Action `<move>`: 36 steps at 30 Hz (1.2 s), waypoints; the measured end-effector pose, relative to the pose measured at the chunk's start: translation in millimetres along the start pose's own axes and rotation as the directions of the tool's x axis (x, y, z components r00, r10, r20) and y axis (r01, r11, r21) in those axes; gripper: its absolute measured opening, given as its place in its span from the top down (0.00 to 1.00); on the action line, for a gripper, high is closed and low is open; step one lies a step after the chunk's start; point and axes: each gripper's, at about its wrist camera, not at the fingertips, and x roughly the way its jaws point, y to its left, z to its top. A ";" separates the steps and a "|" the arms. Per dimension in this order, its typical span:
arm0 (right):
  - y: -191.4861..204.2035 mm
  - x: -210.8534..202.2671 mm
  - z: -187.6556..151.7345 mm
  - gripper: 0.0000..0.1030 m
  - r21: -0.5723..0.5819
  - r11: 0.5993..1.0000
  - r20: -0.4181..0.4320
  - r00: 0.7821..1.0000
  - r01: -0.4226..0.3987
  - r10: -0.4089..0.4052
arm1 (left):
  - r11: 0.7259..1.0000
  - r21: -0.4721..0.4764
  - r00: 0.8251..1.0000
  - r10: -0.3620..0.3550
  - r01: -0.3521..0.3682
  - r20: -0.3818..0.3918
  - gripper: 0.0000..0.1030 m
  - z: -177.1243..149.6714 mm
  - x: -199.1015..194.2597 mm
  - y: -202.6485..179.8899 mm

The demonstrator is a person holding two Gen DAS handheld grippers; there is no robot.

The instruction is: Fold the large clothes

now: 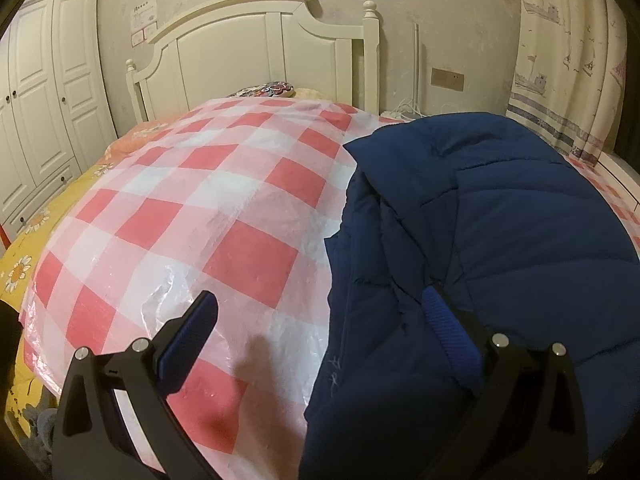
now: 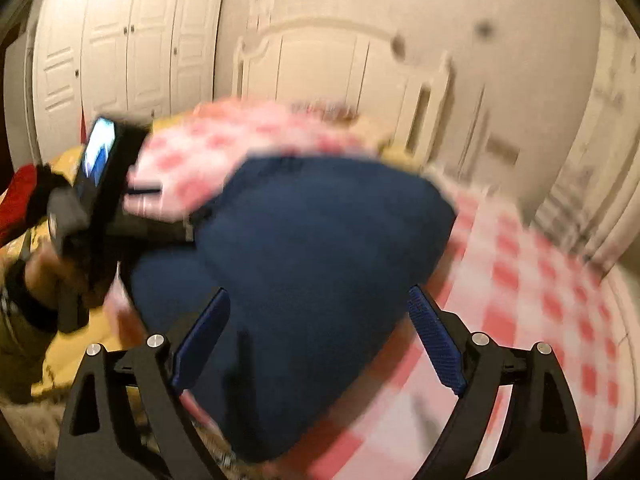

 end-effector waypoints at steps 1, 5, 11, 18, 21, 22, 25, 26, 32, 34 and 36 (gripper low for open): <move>-1.2 0.9 4.1 0.15 0.011 1.000 0.014 1.000 -0.001 0.001 | 1.000 -0.001 1.000 0.000 0.000 0.000 0.02 0.1 0.1 0.1; -7.5 60.0 -12.3 0.09 0.096 0.995 -0.169 0.985 -0.031 0.047 | 1.000 0.003 1.000 0.000 0.000 -0.004 0.02 -0.5 0.8 -0.7; -33.2 66.6 -21.9 0.04 0.238 0.964 -0.187 0.969 -0.116 0.163 | 0.998 -0.014 0.998 -0.057 0.057 -0.040 0.02 2.0 3.7 5.3; -68.3 66.7 -33.9 0.04 0.479 0.854 -0.184 0.928 -0.202 0.323 | 0.851 -0.292 0.824 -0.508 0.436 -0.250 0.02 2.1 44.6 55.3; -72.2 83.8 -39.5 0.04 0.555 0.787 -0.189 0.880 -0.269 0.435 | 0.804 -0.338 0.772 -0.579 0.489 -0.262 0.02 -1.3 52.4 57.5; -71.6 88.7 -40.4 0.04 0.570 0.768 -0.189 0.863 -0.292 0.468 | 0.788 -0.353 0.752 -0.602 0.505 -0.267 0.02 -2.5 55.9 56.6; -73.2 107.5 -47.7 0.04 0.635 0.691 -0.173 0.809 -0.344 0.562 | 0.778 -0.352 0.731 -0.619 0.521 -0.286 0.02 -2.1 60.6 53.4; -74.7 109.7 -49.2 0.04 0.641 0.679 -0.165 0.801 -0.356 0.576 | 0.774 -0.348 0.720 -0.627 0.529 -0.299 0.02 -0.8 62.1 51.3; -71.9 101.3 -57.7 0.08 0.612 0.673 -0.092 0.808 -0.416 0.582 | 0.738 -0.336 0.684 -0.672 0.586 -0.282 0.50 4.8 58.7 44.4; -65.8 91.2 -57.6 0.14 0.564 0.717 -0.082 0.836 -0.410 0.543 | 0.737 -0.313 0.703 -0.671 0.599 -0.235 0.55 7.4 39.4 35.5; -63.2 86.9 -59.0 0.20 0.540 0.738 -0.075 0.851 -0.404 0.520 | 0.808 -0.250 0.773 -0.585 0.533 -0.244 0.55 7.6 28.0 18.2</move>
